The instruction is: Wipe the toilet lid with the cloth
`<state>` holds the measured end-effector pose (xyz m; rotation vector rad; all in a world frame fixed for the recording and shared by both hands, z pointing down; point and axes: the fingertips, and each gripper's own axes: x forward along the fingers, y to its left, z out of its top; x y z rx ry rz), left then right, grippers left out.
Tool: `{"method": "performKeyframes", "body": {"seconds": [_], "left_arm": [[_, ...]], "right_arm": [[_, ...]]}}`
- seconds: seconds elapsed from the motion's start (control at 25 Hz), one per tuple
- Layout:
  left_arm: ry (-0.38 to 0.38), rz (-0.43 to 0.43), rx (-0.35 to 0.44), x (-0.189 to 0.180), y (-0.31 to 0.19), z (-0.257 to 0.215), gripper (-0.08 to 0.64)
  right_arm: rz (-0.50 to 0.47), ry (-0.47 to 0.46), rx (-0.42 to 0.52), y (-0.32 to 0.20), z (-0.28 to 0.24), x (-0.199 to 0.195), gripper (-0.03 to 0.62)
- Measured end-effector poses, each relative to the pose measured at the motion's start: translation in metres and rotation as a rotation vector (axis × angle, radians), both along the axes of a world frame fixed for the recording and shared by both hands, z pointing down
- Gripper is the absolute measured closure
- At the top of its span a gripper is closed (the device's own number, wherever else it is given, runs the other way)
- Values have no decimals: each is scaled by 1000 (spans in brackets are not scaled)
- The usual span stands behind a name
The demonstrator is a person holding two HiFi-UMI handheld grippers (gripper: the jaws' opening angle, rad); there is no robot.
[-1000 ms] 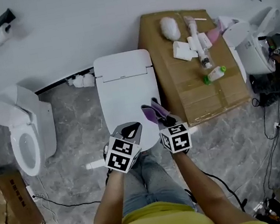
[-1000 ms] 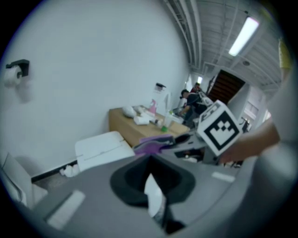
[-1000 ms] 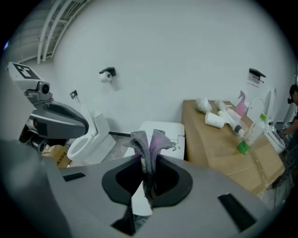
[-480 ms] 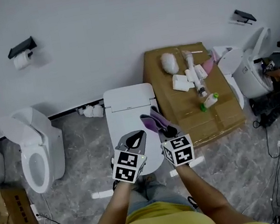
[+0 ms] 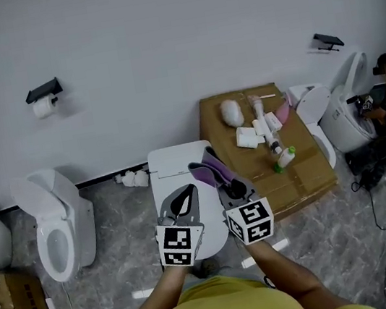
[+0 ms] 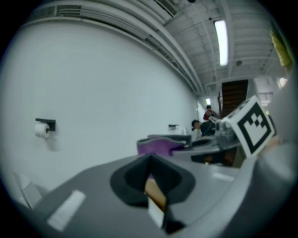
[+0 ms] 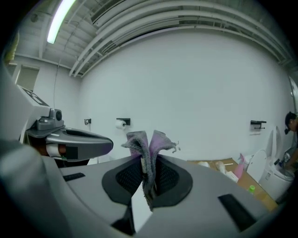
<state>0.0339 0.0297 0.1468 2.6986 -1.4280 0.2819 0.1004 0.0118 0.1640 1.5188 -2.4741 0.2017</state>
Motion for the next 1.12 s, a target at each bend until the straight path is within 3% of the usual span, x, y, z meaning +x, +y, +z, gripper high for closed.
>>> {"method": "performKeyframes", "body": {"seconds": [0.4,1.12], "left_arm": [[10,-9,41,5,27,-14,563],[13,-23,60,21,25,-16,563]], "right_arm": [[-77,-11,51,25,-15,-8,545],[-98,-23,62,25,-10,2,545]]}}
